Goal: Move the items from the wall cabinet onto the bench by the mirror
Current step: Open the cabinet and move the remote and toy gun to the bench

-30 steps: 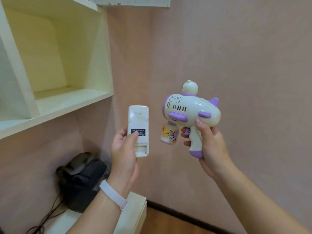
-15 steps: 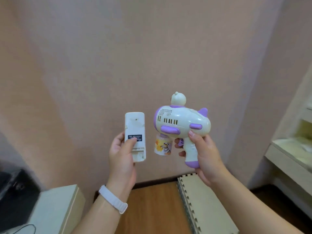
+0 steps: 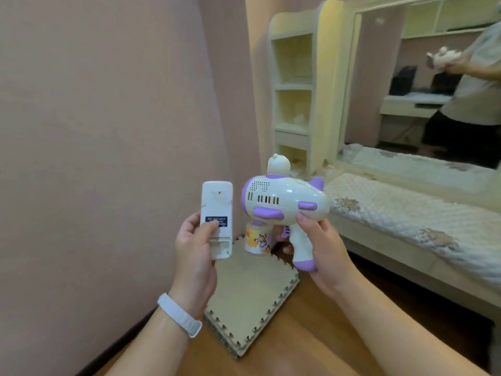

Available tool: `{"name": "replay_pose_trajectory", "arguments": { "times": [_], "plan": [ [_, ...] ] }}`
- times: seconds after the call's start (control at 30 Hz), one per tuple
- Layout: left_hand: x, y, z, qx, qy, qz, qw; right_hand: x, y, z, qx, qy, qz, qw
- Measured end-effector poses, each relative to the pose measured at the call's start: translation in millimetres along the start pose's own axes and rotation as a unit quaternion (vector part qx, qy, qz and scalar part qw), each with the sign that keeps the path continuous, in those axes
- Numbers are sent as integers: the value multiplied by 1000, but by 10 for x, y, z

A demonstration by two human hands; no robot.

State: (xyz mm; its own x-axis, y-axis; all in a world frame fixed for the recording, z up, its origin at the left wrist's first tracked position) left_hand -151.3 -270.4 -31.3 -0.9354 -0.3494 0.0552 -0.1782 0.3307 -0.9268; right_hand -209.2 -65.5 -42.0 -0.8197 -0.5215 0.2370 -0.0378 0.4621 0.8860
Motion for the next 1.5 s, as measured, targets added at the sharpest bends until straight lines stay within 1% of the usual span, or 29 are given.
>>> {"name": "replay_pose_trajectory", "arguments": {
  "times": [0.1, 0.23, 0.47, 0.73, 0.87, 1.07, 1.23, 1.33, 1.5],
  "plan": [
    [193, 273, -429, 1, 43, 30, 999, -178, 186, 437, 3, -44, 22, 999],
    [484, 604, -889, 8, 83, 54, 995, -271, 317, 951, -24, -109, 29, 993],
    [1284, 1206, -1400, -14, 135, 115, 984, 32, 331, 1739, -50, -191, 29, 980],
    [2423, 1728, -1685, -55, 158, 182, 969, 863, 273, 2419, -68, -239, 8, 969],
    [2953, 1958, -1863, -77, 177, 201, 960, 1135, 260, 2704, -69, -271, 24, 960],
    [3327, 2191, -2092, -93, 194, 228, 950, 1323, 289, 3105, -66, -311, 22, 948],
    [3644, 2422, -2312, -79, 189, 242, 948, 1505, 312, 3466, -78, -333, 9, 940],
    [3821, 2579, -2473, -65, 188, 244, 949, 1619, 251, 3788, -70, -355, 4, 932],
    [4263, 2858, -2766, -42, 163, 235, 957, 1975, 126, 4466, -49, -353, -23, 934]
  ]
}}
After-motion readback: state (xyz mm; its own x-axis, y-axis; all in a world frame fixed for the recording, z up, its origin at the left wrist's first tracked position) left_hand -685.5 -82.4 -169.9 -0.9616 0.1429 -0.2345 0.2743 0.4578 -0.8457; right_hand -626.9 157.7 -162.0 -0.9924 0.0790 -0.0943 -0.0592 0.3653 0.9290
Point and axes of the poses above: each hand's wrist, its own x-axis towards the middle knuckle, its own z-axis out of the back of the hand, y = z × x, the point moved 8 cm from there along x, towards the middle knuckle, and after that the axes turned 15 degrees about y, right-handed, at the moved point
